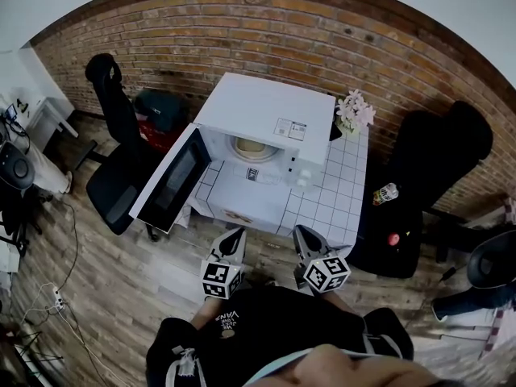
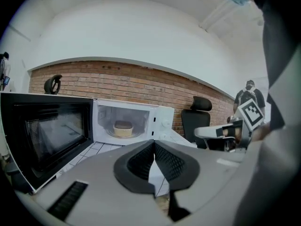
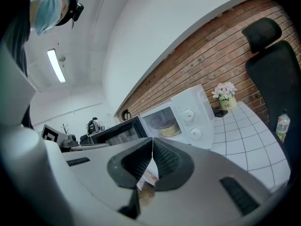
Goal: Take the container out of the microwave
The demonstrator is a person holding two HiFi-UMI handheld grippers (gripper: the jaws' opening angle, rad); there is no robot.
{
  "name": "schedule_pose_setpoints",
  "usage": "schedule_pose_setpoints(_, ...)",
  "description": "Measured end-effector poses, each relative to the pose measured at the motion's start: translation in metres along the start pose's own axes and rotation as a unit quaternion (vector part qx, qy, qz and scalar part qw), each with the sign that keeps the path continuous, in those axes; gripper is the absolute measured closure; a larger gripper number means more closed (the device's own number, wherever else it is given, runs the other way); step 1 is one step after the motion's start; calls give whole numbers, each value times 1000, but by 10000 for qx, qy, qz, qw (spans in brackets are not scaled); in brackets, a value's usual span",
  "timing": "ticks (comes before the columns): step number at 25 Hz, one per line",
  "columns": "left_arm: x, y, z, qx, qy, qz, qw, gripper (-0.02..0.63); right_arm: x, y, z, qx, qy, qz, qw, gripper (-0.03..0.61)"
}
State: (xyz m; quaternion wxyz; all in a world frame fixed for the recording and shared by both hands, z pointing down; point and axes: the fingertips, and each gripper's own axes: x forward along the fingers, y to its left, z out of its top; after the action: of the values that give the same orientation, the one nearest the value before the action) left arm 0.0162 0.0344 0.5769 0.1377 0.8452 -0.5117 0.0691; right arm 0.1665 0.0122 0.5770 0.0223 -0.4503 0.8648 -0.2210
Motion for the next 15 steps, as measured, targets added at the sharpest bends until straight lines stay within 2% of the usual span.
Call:
schedule_pose_setpoints(3,2,2,1,-40,-27,-44,10000,603,4,2,0,16,6,10,10000,572)
schedule_pose_setpoints(7,7,10,6,107,-10,-171,9998,602,14,4,4,72,-68,-54,9999,574)
schedule_pose_setpoints(15,20,46,22,229,-15,-478,9986,603,48,17,9,96,-196,-271,9994,572)
